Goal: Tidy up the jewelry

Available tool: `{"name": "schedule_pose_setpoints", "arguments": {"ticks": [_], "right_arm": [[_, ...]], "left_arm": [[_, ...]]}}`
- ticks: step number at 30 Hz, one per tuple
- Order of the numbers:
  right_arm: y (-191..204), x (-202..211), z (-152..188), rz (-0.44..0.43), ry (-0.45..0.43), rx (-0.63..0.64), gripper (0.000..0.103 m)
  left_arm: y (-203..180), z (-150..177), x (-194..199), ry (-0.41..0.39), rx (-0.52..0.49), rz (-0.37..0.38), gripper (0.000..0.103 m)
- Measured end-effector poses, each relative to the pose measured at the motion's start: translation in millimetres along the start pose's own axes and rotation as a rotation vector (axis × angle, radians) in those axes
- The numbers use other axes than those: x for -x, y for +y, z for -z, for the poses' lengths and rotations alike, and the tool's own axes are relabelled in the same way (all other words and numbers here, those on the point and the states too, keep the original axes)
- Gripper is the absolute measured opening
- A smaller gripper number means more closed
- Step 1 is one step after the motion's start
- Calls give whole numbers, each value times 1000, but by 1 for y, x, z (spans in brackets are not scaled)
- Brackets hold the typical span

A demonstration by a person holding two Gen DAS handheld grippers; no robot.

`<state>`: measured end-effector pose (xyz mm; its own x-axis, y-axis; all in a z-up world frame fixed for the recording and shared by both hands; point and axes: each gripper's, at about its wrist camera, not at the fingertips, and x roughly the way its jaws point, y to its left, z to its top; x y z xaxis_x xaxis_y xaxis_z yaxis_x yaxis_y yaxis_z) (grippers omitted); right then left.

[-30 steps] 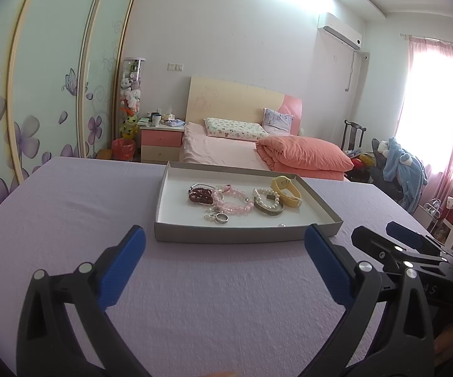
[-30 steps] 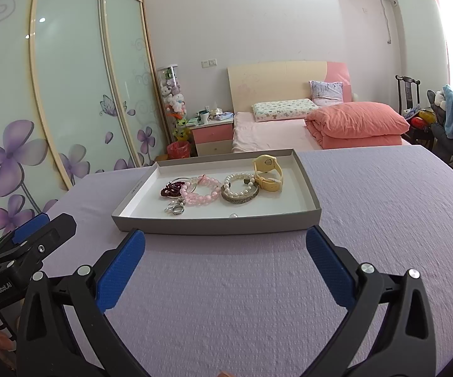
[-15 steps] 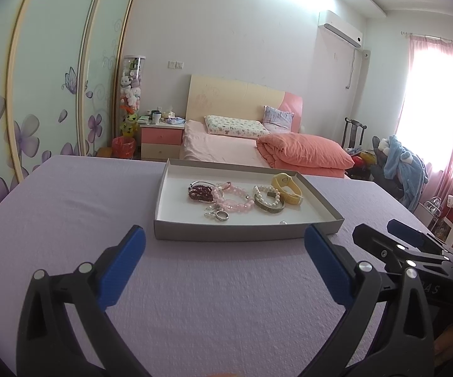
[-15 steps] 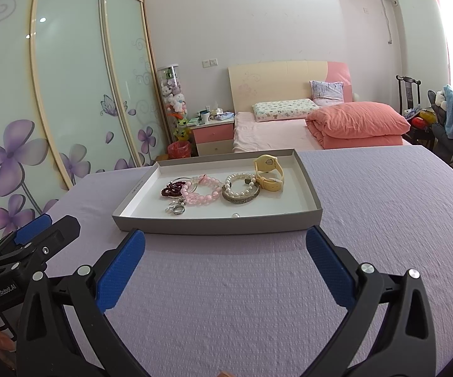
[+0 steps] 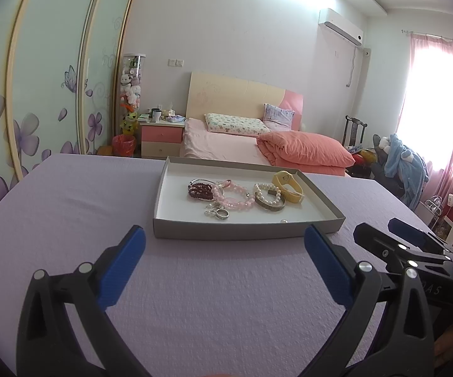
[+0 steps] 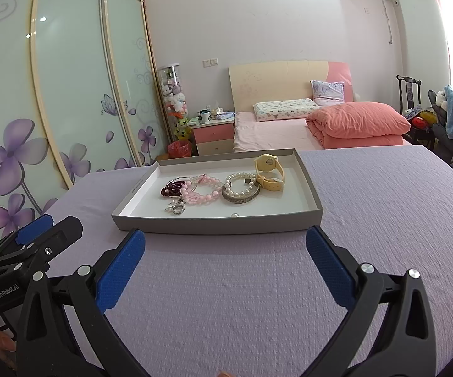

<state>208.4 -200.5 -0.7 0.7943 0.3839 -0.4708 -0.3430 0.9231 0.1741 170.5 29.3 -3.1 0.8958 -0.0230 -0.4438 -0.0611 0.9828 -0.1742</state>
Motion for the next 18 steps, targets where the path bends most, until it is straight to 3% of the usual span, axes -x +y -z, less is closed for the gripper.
{"name": "schedule_pose_setpoints", "arguments": {"ticks": [18], "right_arm": [[2,0,1,2,-2,3,102]], "left_arm": [[1,0,-1,-4,-4,-4,101]]}}
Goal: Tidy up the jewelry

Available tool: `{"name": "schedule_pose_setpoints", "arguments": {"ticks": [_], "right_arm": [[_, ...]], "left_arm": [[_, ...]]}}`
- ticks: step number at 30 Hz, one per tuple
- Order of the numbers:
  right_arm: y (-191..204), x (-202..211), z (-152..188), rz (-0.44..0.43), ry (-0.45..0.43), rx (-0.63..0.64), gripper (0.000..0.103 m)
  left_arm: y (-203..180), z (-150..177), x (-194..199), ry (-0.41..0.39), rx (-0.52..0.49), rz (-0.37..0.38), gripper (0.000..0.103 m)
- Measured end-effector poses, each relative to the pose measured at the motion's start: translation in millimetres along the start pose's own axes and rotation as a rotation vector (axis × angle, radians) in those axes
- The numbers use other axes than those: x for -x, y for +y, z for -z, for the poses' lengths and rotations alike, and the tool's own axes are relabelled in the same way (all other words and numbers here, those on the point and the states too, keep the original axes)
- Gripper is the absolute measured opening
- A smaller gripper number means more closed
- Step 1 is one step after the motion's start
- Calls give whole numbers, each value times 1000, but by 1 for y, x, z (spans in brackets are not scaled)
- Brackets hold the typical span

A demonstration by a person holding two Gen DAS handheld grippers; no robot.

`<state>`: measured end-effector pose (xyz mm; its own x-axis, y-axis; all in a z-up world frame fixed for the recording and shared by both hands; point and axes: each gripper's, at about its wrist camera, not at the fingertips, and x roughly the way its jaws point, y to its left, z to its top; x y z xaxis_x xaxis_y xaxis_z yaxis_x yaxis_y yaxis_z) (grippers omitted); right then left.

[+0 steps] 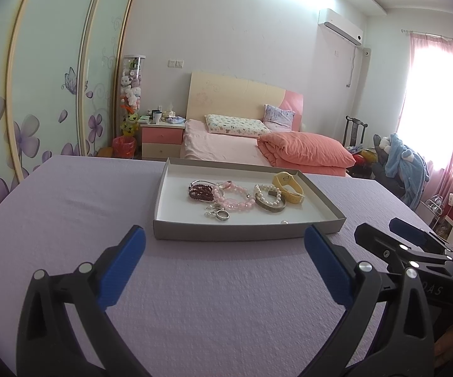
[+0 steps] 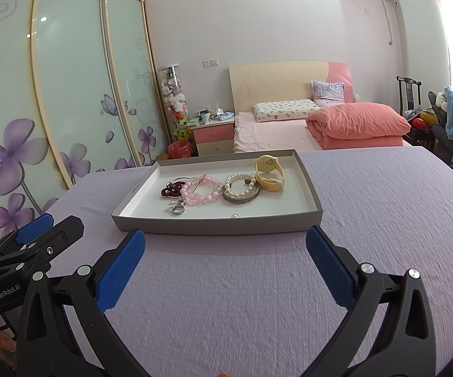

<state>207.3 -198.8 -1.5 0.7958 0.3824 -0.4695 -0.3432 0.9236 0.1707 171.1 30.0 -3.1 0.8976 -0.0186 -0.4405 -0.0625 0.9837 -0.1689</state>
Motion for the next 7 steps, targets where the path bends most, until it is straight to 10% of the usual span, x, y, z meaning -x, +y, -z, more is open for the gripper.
{"name": "schedule_pose_setpoints", "arguments": {"ticks": [7], "right_arm": [[0,0,-1,0,0,0,102]], "left_arm": [[1,-1,-1,7,10,1,101]]}}
